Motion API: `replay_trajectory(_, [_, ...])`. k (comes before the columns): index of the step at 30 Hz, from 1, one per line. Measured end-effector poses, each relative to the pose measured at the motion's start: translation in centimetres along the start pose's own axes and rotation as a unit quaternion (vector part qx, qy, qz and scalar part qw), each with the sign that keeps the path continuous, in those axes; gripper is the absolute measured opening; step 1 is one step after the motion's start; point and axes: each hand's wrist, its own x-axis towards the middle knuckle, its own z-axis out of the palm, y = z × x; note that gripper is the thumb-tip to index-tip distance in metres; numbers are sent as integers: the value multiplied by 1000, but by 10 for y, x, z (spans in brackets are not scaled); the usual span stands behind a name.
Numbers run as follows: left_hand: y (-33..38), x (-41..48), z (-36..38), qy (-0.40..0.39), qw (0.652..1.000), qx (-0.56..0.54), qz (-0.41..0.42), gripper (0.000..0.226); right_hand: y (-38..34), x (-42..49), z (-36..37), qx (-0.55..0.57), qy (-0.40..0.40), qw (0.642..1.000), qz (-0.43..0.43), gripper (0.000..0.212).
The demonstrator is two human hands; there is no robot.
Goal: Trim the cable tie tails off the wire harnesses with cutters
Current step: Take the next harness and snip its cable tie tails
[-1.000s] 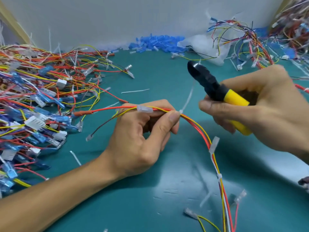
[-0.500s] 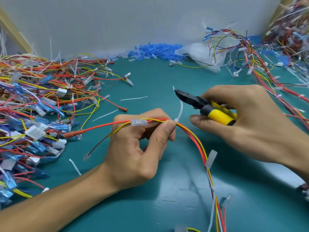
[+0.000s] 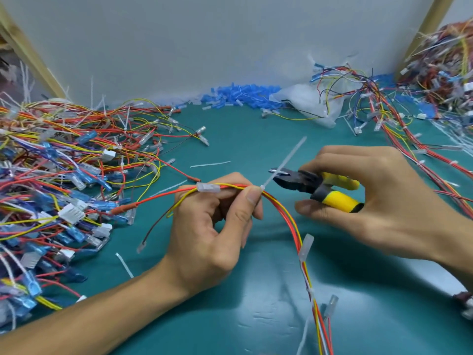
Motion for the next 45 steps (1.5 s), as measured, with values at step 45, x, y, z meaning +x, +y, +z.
replay_trajectory(45, [-6, 28, -12, -208, 856, -368, -299, 35, 12, -3, 0, -175, 58, 980, -78, 13])
